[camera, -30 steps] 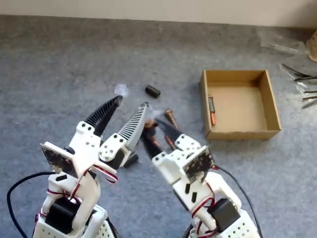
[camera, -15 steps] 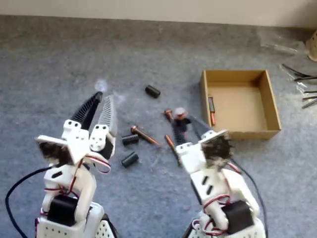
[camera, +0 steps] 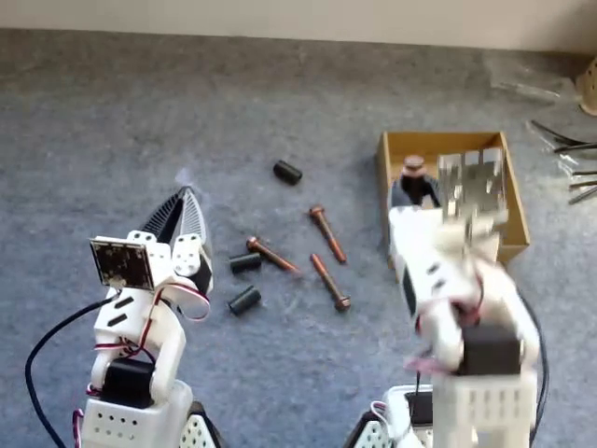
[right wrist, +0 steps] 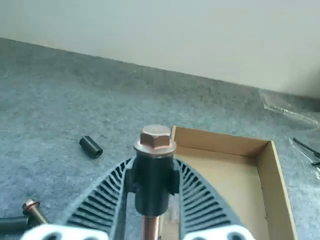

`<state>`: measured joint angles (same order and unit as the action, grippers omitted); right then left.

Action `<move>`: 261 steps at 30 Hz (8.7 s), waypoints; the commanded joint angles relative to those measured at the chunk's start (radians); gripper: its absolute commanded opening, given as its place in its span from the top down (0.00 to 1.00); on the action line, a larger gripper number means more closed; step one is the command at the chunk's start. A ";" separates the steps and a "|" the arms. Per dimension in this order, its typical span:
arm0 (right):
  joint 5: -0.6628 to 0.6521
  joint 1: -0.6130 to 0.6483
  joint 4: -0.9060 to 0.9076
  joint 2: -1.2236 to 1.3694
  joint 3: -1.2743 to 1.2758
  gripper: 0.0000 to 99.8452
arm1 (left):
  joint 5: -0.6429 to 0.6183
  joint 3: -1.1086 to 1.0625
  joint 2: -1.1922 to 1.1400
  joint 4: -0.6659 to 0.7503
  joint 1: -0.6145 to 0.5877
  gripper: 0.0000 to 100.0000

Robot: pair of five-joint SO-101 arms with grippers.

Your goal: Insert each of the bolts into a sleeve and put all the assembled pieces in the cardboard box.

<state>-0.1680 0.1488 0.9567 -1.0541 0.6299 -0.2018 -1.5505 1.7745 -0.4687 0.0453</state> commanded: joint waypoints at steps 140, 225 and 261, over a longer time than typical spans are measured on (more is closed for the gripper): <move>-0.726 0.825 -0.377 0.756 0.262 0.89 | 0.038 0.153 0.012 -0.324 -0.516 0.99; -0.669 0.766 -0.437 0.980 0.110 0.88 | 0.038 0.133 0.012 -0.322 -0.573 0.99; -0.750 0.845 -0.435 0.986 0.105 0.88 | 0.038 0.131 0.012 -0.322 -0.573 0.99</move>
<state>-0.9091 0.9866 0.5424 -0.0614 0.7710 -0.1619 -1.4231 1.7745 -0.7956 -0.5194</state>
